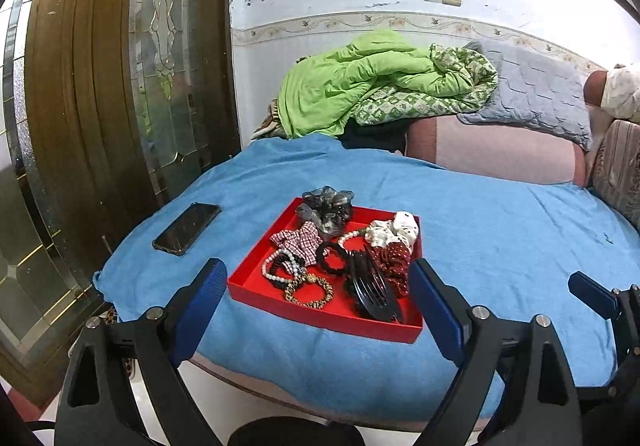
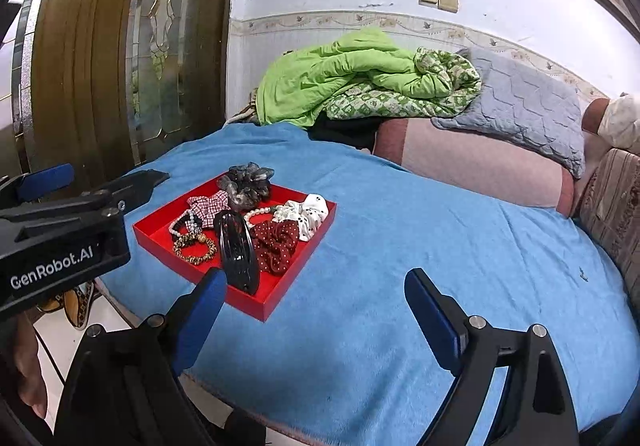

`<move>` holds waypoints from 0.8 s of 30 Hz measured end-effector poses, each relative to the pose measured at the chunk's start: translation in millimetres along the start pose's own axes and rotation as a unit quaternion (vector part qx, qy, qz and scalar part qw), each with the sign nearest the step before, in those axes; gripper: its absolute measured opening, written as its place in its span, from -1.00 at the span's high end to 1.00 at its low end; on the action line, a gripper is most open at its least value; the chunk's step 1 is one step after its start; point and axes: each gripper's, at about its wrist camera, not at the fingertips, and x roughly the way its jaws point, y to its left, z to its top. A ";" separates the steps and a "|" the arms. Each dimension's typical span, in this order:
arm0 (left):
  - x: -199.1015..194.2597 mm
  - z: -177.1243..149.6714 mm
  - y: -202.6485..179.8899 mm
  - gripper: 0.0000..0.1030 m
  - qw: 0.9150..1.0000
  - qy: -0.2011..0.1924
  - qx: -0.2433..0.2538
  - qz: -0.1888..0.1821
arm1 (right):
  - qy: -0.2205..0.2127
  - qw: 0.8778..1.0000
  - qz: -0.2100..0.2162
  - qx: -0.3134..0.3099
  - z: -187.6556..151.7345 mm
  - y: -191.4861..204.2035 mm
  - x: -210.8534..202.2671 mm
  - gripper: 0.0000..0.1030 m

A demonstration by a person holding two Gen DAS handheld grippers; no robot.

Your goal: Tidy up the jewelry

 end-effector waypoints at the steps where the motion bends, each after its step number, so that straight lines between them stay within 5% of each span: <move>1: -1.8 -0.9 0.3 -0.80 1.000 0.000 -0.001 -0.002 | -0.003 1.000 -0.001 -0.001 -1.2 0.9 -2.5 -0.82; 17: -15.8 -3.2 -5.2 -0.82 1.000 -0.001 0.022 -0.020 | -0.012 1.000 -0.005 0.000 -8.1 7.5 -20.8 -0.86; 24: -14.1 -3.7 -3.3 -0.87 1.000 -0.003 0.022 0.001 | -0.008 1.000 -0.007 0.004 -9.5 6.0 -19.3 -0.86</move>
